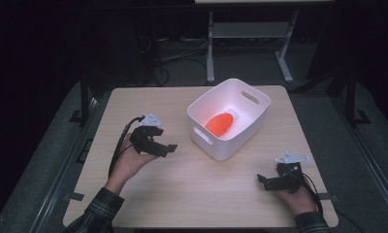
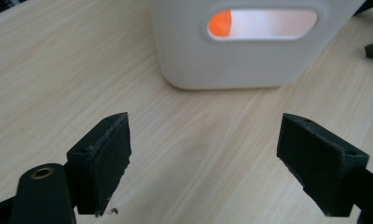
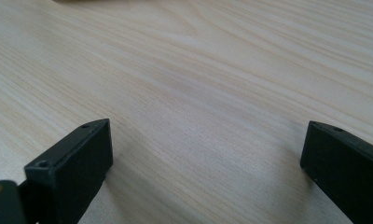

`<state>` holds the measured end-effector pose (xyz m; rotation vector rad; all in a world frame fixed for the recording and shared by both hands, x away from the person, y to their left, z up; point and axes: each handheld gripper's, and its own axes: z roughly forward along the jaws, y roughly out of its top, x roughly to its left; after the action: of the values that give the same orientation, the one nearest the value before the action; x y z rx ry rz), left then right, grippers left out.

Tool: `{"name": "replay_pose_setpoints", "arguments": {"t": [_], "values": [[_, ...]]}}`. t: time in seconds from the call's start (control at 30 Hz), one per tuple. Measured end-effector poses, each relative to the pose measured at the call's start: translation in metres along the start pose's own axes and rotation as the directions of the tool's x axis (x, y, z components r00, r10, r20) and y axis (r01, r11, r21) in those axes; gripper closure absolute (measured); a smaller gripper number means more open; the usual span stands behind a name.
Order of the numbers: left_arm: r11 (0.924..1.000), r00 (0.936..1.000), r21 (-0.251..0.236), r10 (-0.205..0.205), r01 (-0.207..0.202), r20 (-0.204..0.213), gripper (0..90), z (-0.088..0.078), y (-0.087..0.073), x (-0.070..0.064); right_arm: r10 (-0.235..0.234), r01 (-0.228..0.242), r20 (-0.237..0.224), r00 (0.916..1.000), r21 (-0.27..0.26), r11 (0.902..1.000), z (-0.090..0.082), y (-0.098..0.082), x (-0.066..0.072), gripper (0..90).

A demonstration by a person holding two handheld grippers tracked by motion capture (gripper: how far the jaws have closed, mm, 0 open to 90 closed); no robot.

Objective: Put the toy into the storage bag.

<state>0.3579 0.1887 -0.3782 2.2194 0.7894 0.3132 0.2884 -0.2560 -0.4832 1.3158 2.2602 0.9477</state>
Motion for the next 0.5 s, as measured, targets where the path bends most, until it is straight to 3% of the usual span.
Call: {"name": "replay_pose_setpoints", "arguments": {"t": [0.5], "values": [[0.9999, 0.9992, 0.003, 0.013, -0.013, -0.038, 17.2, 0.004, -0.048, -0.021, 0.004, -0.004, 0.003, 1.0, -0.001, 1.0, 0.0, 0.0, 0.0, 1.9]]}}
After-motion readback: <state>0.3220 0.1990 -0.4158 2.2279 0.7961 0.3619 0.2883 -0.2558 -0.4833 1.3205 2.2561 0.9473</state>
